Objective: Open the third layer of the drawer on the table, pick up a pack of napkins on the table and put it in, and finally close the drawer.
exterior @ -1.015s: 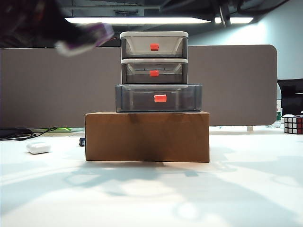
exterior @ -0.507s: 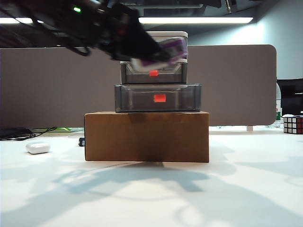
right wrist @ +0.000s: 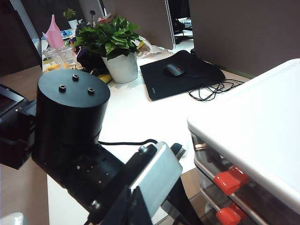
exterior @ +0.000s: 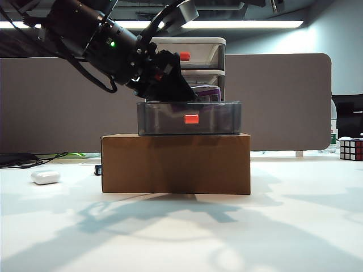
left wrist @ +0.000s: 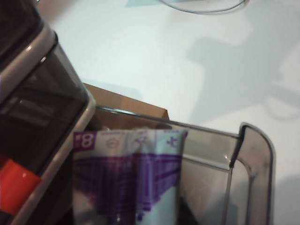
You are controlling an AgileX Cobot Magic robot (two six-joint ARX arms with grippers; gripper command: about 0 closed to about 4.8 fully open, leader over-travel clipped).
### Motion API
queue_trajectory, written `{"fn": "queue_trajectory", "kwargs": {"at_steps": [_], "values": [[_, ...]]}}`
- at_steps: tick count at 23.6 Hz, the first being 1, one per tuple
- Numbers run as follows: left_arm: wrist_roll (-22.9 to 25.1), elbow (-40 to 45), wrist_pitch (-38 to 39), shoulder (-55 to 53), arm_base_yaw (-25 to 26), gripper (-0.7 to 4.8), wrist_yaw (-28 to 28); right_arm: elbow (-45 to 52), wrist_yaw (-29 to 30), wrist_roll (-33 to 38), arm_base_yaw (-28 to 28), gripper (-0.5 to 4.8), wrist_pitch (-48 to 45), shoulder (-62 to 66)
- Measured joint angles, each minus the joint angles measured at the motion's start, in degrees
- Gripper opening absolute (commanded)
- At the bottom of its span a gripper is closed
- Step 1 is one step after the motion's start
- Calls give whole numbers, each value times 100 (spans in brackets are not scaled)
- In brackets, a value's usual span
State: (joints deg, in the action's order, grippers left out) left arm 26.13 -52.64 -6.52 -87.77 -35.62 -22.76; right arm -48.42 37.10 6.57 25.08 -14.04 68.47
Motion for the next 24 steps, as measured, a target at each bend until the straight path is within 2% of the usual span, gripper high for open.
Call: {"fn": "queue_trajectory", "kwargs": {"at_steps": [3,5,6,7,16,19,22,24], "values": [[0,-4,15,0,0,188,13,0,0,-17,-35,-6,2,0],[0,-4,20,0,0,247,31,0,-2,-20,-61,-6,2,0],[0,-7,26,0,0,295,31,0,-2,-20,-81,-6,2,0],[-2,-7,35,0,0,316,31,0,-2,-20,-103,-6,2,0],[-9,-2,101,210,-7,317,44,0,-2,-44,-133,-6,-2,0],[-98,9,168,688,-9,284,46,0,-144,-59,-133,-6,-26,0],[-568,0,330,1346,-9,225,-4,0,-319,-63,-136,-6,-142,22],[-975,-17,566,1825,-22,154,-166,-2,-372,-63,-136,-6,-254,57]]}}
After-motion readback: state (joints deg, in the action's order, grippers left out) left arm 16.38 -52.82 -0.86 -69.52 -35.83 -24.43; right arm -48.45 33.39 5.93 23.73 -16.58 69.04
